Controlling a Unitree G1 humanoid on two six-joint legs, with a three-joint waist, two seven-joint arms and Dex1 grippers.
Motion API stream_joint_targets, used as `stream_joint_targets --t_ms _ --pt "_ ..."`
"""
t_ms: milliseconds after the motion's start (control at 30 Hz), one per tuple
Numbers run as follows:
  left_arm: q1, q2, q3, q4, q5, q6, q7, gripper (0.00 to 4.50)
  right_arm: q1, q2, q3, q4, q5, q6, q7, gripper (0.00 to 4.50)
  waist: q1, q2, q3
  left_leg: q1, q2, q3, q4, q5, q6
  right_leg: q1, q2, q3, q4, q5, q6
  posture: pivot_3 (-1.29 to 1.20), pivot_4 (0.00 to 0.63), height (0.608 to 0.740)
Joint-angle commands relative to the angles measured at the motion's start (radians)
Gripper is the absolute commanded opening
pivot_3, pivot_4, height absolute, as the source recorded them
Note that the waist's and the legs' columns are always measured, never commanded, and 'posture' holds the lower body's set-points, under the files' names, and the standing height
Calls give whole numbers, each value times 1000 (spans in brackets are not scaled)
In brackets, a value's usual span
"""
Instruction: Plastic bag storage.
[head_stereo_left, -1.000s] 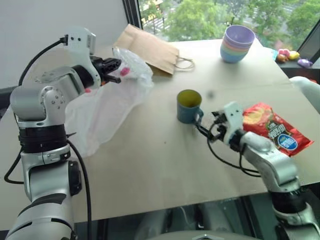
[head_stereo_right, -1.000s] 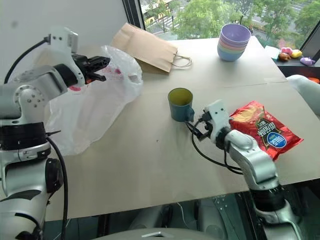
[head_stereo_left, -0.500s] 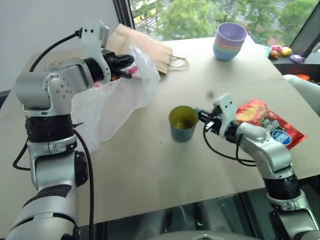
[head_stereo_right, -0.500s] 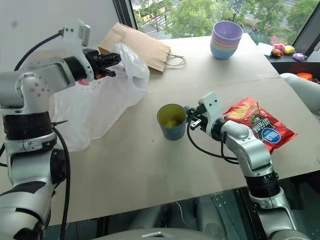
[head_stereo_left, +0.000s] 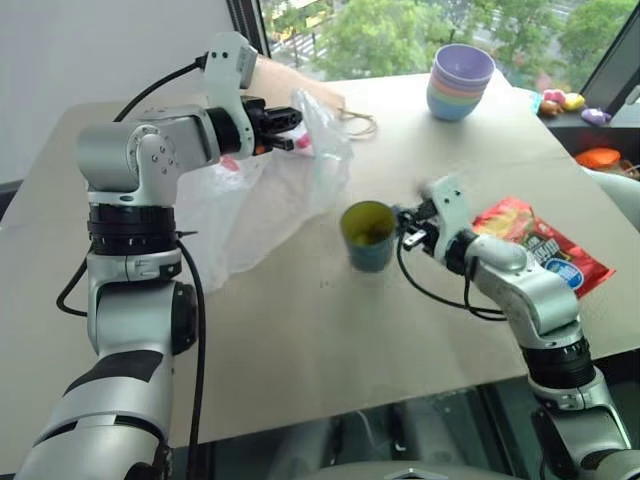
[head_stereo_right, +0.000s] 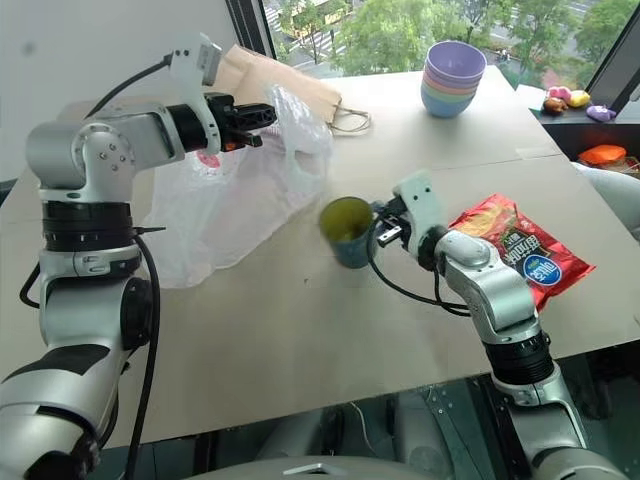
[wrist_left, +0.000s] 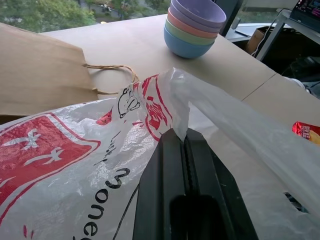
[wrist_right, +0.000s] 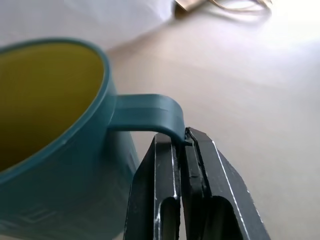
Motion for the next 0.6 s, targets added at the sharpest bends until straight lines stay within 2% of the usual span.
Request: stream_joint_targets --t_ms 33,67,233,467,600 --pt "6 -2 25 -43 -2 -14 2 0 27 -9 -20 -6 -36 -37 -6 751 -1 0 0 0 0 0 0 0 0 0 0 0 0 0 0 0 150 740" --pt "9 -4 28 -46 -3 -11 4 0 37 -10 -21 -10 -37 -37 -2 1000 -1 0 0 0 0 0 0 0 0 0 0 0 1 0 0 0 150 740" --pt "25 -12 34 -63 -6 -9 10 0 71 -5 -15 -73 -12 -45 42 3346 -2 0 0 0 0 0 0 0 0 -1 1 1 2 0 0 0 150 740" --pt "31 -25 53 -73 -16 4 21 0 73 -82 -9 -103 17 -103 206 3346 -1 0 0 0 0 0 0 0 0 -1 1 1 2 0 0 0 150 740" --pt "37 -30 64 -87 -18 15 26 0 52 -106 -13 -72 3 -150 241 3346 -1 0 0 0 0 0 1 0 0 -1 1 1 2 0 0 0 150 740"
